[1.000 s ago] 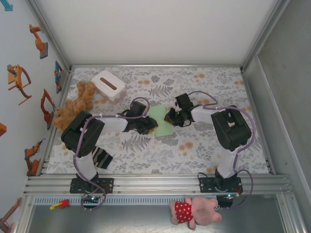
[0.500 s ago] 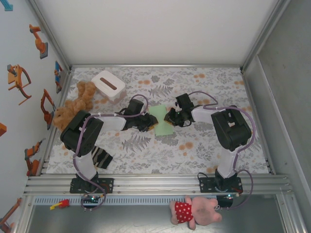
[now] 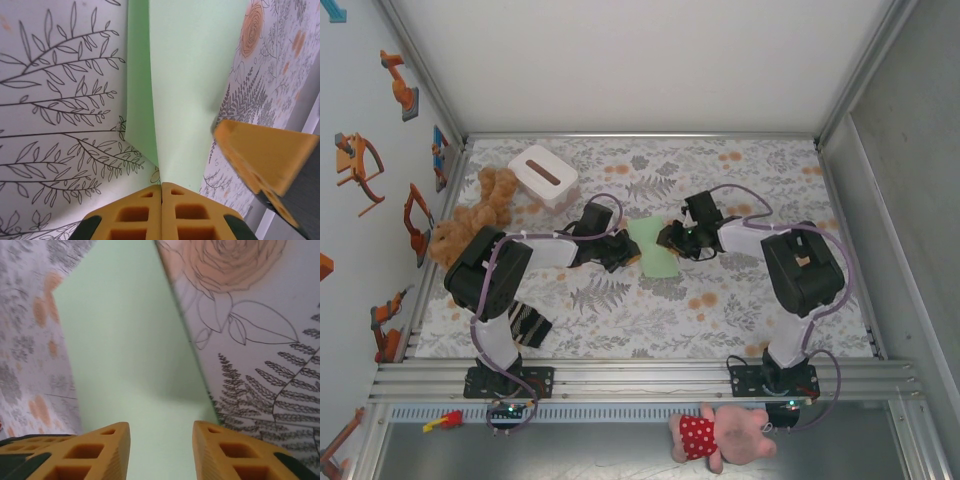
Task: Fold a paper plane with a square sheet of paper (pick it up from the middle)
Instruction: Third fold the triangle at the center of the table.
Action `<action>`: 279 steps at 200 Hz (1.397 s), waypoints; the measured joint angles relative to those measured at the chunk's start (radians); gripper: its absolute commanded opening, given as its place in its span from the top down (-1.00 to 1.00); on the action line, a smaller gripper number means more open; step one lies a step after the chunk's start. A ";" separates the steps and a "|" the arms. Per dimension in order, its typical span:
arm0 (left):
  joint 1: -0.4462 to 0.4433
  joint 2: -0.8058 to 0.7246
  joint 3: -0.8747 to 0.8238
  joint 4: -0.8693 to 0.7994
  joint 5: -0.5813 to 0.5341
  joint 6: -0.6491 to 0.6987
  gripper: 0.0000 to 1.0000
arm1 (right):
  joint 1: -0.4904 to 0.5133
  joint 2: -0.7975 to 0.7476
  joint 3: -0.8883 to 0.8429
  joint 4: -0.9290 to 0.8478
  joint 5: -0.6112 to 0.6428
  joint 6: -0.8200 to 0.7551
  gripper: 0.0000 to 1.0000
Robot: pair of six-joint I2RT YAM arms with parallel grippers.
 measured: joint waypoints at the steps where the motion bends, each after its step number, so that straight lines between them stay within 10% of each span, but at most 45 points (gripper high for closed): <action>1: 0.000 0.000 0.000 0.000 0.001 0.000 0.93 | 0.000 -0.002 0.000 0.001 0.001 -0.001 0.14; 114: 0.025 0.000 0.089 -0.119 0.058 -0.040 0.93 | 0.120 -0.385 -0.187 -0.060 0.197 -0.508 -0.26; 198: 0.043 0.015 0.143 -0.189 0.101 -0.056 0.94 | 0.375 -0.317 -0.177 -0.062 0.405 -0.719 -0.26; 279: 0.044 0.018 0.154 -0.220 0.103 -0.057 0.94 | 0.395 -0.253 -0.160 -0.020 0.581 -0.839 -0.07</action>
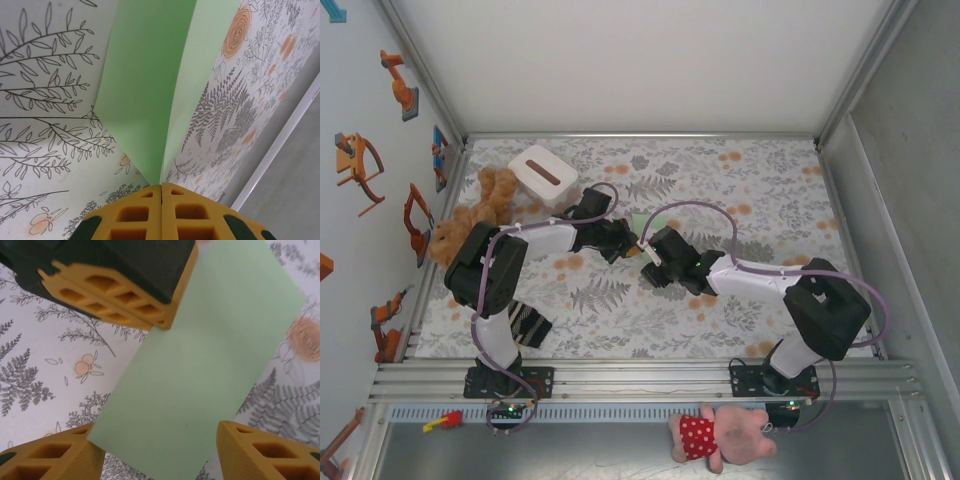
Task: Fold a paper plane with a square sheet of paper (pick it up from the middle)
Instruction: Third fold the triangle at the center of the table.
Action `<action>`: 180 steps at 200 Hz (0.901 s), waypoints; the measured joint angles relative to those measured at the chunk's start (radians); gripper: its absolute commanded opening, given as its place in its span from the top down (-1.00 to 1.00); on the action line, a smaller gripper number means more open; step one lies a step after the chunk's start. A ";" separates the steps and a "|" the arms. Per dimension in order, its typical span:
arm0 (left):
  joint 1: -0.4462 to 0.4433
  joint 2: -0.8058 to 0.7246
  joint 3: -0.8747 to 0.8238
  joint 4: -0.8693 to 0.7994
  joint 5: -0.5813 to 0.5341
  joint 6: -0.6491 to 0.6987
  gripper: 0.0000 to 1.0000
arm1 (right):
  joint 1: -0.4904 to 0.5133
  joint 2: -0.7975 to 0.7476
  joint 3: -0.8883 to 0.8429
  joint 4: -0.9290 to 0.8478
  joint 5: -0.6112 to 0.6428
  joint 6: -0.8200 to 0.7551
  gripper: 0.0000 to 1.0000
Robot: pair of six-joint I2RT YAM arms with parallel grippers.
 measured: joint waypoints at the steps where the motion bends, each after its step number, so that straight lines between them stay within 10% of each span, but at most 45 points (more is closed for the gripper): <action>1: 0.000 0.000 0.000 0.000 0.000 0.000 0.94 | 0.000 0.000 0.000 0.000 0.000 0.000 -0.07; 180: 0.000 0.000 0.003 -0.035 -0.011 0.003 0.89 | 0.000 0.046 0.001 0.038 -0.024 -0.101 0.80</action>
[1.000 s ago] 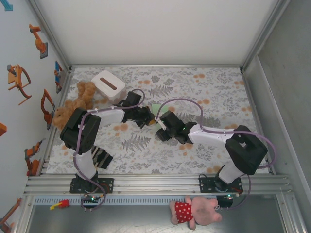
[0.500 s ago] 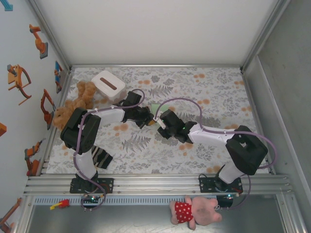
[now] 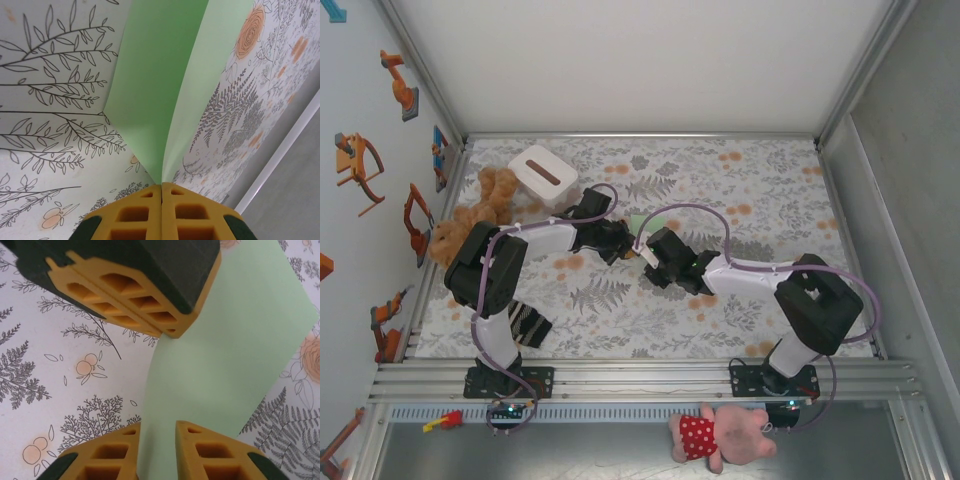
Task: Fold a paper plane with a square sheet of paper (pick it up from the middle)
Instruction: Third fold the triangle at the center of the table.
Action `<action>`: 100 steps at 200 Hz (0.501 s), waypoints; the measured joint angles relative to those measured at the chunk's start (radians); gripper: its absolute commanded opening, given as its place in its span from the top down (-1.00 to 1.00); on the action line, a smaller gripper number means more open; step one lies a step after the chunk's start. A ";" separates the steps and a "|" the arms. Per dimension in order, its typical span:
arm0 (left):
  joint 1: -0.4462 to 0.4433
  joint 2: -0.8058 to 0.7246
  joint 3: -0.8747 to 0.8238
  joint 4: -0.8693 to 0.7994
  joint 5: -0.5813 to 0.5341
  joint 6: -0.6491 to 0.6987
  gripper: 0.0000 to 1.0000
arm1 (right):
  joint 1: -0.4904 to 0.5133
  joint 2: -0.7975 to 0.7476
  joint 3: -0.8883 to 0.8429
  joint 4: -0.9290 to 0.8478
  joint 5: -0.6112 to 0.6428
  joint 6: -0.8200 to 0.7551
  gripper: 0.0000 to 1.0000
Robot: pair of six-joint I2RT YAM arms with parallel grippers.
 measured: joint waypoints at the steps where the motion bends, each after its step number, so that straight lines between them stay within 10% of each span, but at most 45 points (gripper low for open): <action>1: 0.000 0.000 0.000 0.000 0.000 0.000 0.88 | 0.000 0.000 0.000 0.000 0.000 0.000 0.82; 50: 0.014 -0.010 0.000 -0.029 -0.025 0.025 0.34 | 0.000 0.000 0.007 -0.019 -0.048 -0.001 1.00; 100: 0.105 -0.136 -0.002 -0.071 -0.102 0.101 0.20 | -0.002 0.001 0.015 -0.020 -0.185 0.055 1.00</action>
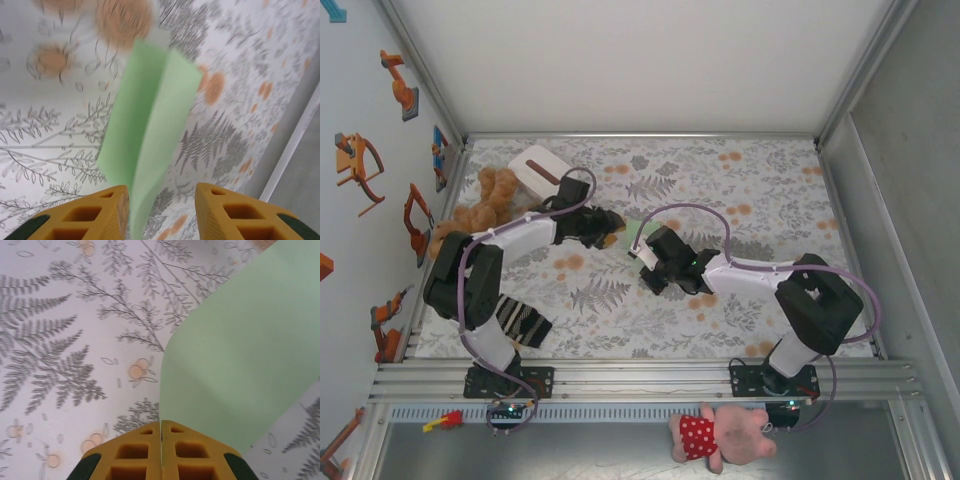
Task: Fold a paper plane with a square sheet of paper (pick it up from the middle)
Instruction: Third fold the triangle at the center of the table.
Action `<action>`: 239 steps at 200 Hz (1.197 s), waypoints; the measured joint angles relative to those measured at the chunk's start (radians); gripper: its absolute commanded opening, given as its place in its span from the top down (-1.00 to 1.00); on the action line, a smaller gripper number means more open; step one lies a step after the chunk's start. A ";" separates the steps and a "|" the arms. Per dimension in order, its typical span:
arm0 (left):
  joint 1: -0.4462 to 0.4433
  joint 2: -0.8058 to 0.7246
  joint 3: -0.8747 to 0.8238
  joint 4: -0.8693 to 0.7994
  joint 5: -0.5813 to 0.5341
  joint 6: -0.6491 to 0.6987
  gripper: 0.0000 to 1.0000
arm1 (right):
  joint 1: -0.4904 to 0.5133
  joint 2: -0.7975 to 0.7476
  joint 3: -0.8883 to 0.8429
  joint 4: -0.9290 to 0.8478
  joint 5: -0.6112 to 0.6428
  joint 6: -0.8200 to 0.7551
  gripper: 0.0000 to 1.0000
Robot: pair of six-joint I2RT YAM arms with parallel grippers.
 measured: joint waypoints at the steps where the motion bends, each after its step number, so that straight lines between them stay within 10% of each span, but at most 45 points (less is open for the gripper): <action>1: 0.000 -0.002 0.000 0.000 -0.001 0.001 0.20 | 0.000 0.000 0.000 0.000 -0.005 0.003 1.00; 95: -0.030 0.132 0.042 0.034 0.021 0.036 0.50 | -0.041 0.037 -0.003 0.064 -0.292 0.172 1.00; 239: -0.053 0.330 0.251 -0.209 -0.006 0.203 0.72 | -0.101 0.146 0.027 0.074 -0.399 0.268 1.00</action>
